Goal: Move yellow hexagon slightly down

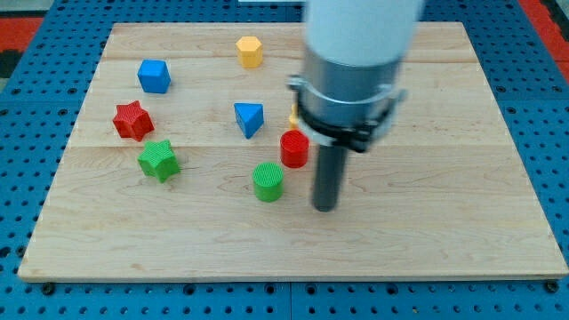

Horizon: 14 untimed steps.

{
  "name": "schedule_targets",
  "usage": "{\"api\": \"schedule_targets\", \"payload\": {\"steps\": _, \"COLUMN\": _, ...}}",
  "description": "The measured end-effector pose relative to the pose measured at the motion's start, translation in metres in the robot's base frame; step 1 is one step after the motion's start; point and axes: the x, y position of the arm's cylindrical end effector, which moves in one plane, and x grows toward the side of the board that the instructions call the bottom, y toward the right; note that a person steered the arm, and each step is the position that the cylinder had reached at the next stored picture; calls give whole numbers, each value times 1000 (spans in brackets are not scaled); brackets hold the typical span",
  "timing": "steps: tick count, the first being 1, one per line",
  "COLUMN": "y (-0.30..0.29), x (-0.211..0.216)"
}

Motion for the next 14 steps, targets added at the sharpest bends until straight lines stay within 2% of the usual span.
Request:
{"api": "schedule_targets", "payload": {"steps": 2, "y": -67, "x": -14}}
{"api": "schedule_targets", "payload": {"steps": 4, "y": -21, "x": 11}}
{"api": "schedule_targets", "payload": {"steps": 10, "y": -36, "x": 34}}
{"api": "schedule_targets", "payload": {"steps": 11, "y": -3, "x": 54}}
{"api": "schedule_targets", "payload": {"steps": 12, "y": 68, "x": 31}}
{"api": "schedule_targets", "payload": {"steps": 13, "y": 156, "x": -46}}
{"api": "schedule_targets", "payload": {"steps": 14, "y": 180, "x": -139}}
